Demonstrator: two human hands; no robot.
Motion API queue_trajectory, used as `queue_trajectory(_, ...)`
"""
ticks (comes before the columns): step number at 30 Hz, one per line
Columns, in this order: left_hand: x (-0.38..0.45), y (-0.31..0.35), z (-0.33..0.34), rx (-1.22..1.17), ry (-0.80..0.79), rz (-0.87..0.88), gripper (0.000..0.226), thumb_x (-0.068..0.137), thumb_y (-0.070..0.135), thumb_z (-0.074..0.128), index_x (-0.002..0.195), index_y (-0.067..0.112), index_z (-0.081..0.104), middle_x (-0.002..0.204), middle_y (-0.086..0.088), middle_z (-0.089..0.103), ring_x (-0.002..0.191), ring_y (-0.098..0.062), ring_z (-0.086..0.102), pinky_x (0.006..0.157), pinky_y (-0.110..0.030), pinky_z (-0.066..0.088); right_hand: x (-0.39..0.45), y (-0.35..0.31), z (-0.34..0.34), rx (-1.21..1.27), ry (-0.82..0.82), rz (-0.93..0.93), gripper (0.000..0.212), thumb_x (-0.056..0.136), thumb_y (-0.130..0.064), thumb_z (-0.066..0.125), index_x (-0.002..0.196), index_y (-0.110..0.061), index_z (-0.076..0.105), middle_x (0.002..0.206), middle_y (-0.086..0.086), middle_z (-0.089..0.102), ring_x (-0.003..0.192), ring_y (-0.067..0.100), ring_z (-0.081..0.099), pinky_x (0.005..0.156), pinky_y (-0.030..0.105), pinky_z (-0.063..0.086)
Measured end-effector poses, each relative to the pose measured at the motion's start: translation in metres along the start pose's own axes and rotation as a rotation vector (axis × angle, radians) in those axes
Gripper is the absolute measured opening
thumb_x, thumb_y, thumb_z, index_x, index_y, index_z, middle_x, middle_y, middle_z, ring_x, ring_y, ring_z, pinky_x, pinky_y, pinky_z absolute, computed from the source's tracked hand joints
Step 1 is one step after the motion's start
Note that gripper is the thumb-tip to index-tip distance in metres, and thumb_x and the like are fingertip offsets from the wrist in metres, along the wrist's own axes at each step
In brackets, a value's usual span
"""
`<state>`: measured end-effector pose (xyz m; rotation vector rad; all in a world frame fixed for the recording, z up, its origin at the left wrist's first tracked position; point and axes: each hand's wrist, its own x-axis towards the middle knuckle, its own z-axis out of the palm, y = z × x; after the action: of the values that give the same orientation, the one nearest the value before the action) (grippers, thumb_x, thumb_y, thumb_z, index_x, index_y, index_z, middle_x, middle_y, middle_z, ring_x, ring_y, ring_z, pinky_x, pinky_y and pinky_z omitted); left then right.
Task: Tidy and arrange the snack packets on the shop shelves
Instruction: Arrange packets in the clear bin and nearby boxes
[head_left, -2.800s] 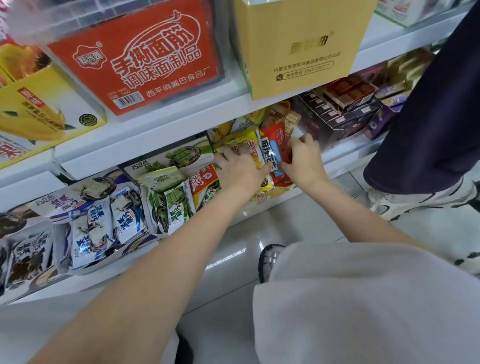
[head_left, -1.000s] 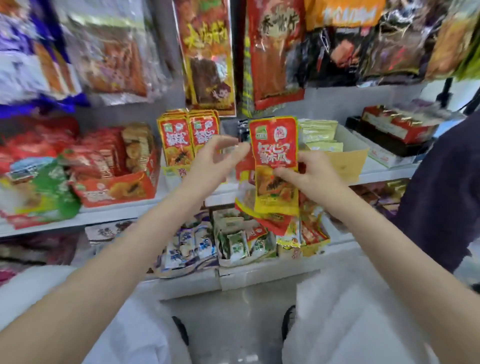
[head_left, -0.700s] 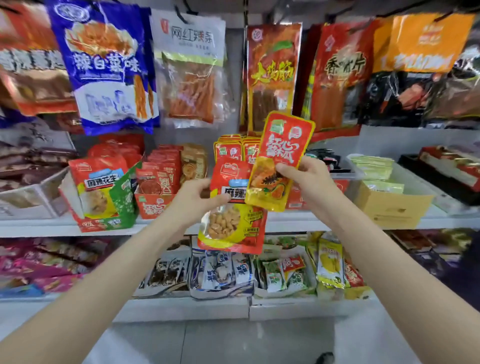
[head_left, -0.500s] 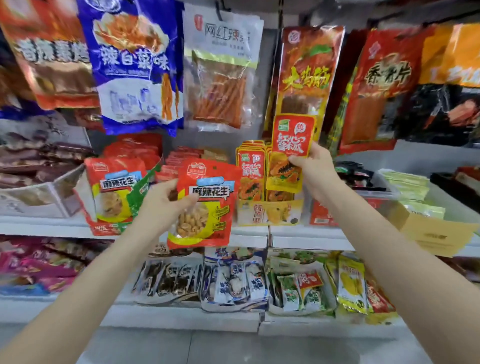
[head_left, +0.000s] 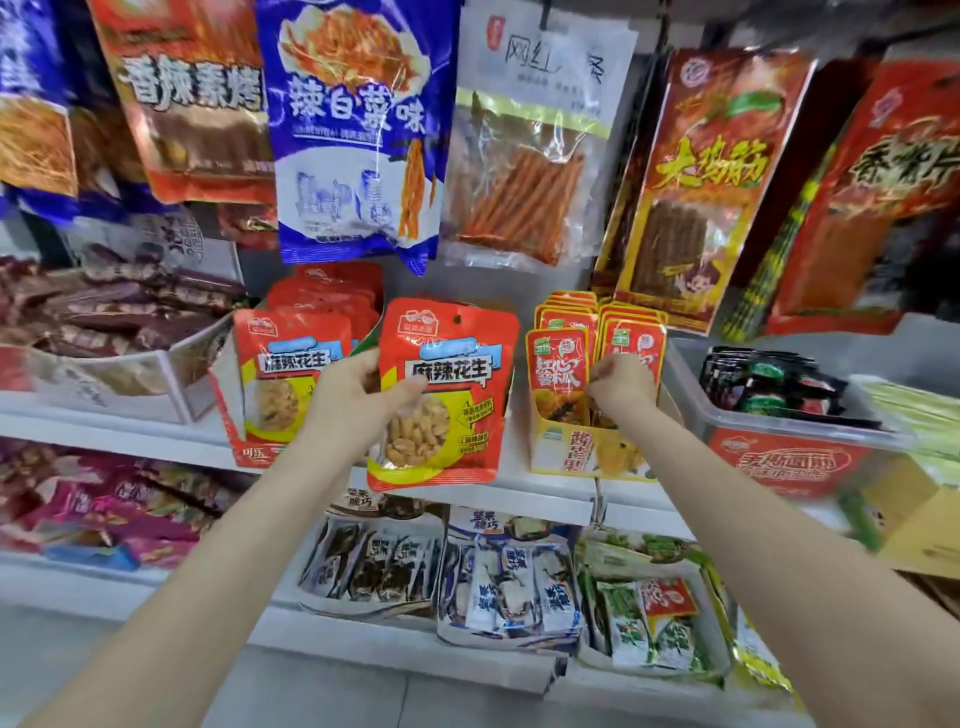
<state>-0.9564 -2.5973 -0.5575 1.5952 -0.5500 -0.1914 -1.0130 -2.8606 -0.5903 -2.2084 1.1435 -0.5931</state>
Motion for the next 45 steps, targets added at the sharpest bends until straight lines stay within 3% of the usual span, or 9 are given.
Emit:
queue_trajectory(7, -0.001, 0.002, -0.006, 0.041, -0.056, -0.109, 0.014, 0.088, 0.009, 0.06, 0.086, 0.022, 0.064, 0.085, 0.0, 0.069, 0.076, -0.013, 0.064, 0.067, -0.024, 0.051, -0.031, -0.021, -0.031, 0.085, 0.014, -0.264, 0.036, 0.086, -0.02, 0.064, 0.118, -0.009, 0.051, 0.11, 0.007, 0.062, 0.097, 0.02, 0.059, 0.078, 0.033, 0.051)
queue_trajectory(11, -0.003, 0.003, -0.018, 0.021, -0.056, -0.11, 0.012, 0.088, 0.01, 0.059, 0.089, 0.02, 0.065, 0.093, -0.005, 0.07, 0.081, -0.016, 0.065, 0.078, -0.034, 0.052, -0.081, -0.063, -0.039, 0.542, -0.578, -0.366, 0.046, 0.082, -0.02, 0.067, 0.121, -0.023, 0.044, 0.111, -0.001, 0.064, 0.095, 0.016, 0.066, 0.076, 0.031, 0.057)
queue_trajectory(13, -0.003, 0.004, -0.028, 0.018, -0.087, -0.12, 0.011, 0.088, 0.01, 0.059, 0.09, 0.019, 0.065, 0.094, -0.002, 0.07, 0.08, -0.011, 0.064, 0.07, -0.023, 0.053, -0.093, -0.079, -0.034, 0.459, -0.667, -0.466, 0.046, 0.081, -0.007, 0.068, 0.119, -0.02, 0.045, 0.105, -0.001, 0.066, 0.088, 0.017, 0.068, 0.068, 0.03, 0.058)
queue_trajectory(17, -0.002, 0.0, -0.054, 0.147, -0.108, -0.007, 0.012, 0.087, 0.006, 0.059, 0.096, 0.01, 0.066, 0.084, 0.01, 0.065, 0.077, -0.002, 0.061, 0.065, -0.011, 0.048, -0.1, -0.105, -0.021, 0.355, -0.596, -0.536, 0.024, 0.087, -0.003, 0.059, 0.106, -0.016, 0.053, 0.105, 0.007, 0.064, 0.072, 0.012, 0.068, 0.055, 0.032, 0.058)
queue_trajectory(21, 0.004, -0.008, -0.099, 0.557, 0.238, 0.177, 0.019, 0.086, 0.007, 0.056, 0.091, 0.024, 0.063, 0.088, 0.007, 0.063, 0.08, -0.01, 0.058, 0.077, -0.027, 0.047, -0.095, -0.13, -0.006, 0.565, -0.253, -0.604, 0.016, 0.092, -0.011, 0.054, 0.095, -0.027, 0.055, 0.104, 0.013, 0.065, 0.082, 0.025, 0.068, 0.07, 0.051, 0.056)
queue_trajectory(26, 0.011, -0.029, -0.131, 0.735, 0.24, 0.089, 0.022, 0.086, 0.01, 0.057, 0.107, 0.011, 0.065, 0.112, -0.012, 0.057, 0.106, -0.026, 0.054, 0.088, -0.032, 0.039, -0.106, -0.18, 0.044, 0.669, -0.185, -0.683, 0.024, 0.094, -0.007, 0.047, 0.117, -0.009, 0.053, 0.099, 0.006, 0.058, 0.075, 0.017, 0.065, 0.075, 0.045, 0.057)
queue_trajectory(31, 0.01, -0.035, -0.136, 0.758, 0.155, 0.115, 0.03, 0.087, 0.005, 0.052, 0.116, 0.007, 0.061, 0.121, -0.013, 0.054, 0.115, -0.026, 0.05, 0.098, -0.034, 0.036, -0.094, -0.183, 0.072, 0.396, -0.135, -0.723, 0.026, 0.095, -0.007, 0.045, 0.12, -0.008, 0.052, 0.096, 0.012, 0.061, 0.077, 0.03, 0.067, 0.072, 0.048, 0.055)
queue_trajectory(36, 0.012, -0.037, -0.14, 0.744, 0.205, 0.104, 0.034, 0.086, 0.0, 0.05, 0.115, 0.012, 0.062, 0.122, -0.008, 0.059, 0.1, -0.025, 0.06, 0.084, -0.026, 0.042, -0.082, -0.194, 0.073, 0.021, -0.14, -0.926, 0.028, 0.094, -0.011, 0.044, 0.121, -0.012, 0.051, 0.096, 0.025, 0.064, 0.082, 0.042, 0.063, 0.07, 0.05, 0.05)
queue_trajectory(45, 0.011, -0.039, -0.138, 0.699, 0.196, 0.115, 0.034, 0.088, 0.004, 0.051, 0.12, 0.011, 0.06, 0.125, -0.008, 0.058, 0.106, -0.022, 0.058, 0.082, -0.014, 0.035, -0.098, -0.208, 0.1, -0.368, -0.25, -0.918, 0.03, 0.093, -0.017, 0.048, 0.121, -0.005, 0.049, 0.11, 0.02, 0.061, 0.102, 0.037, 0.057, 0.075, 0.039, 0.046)
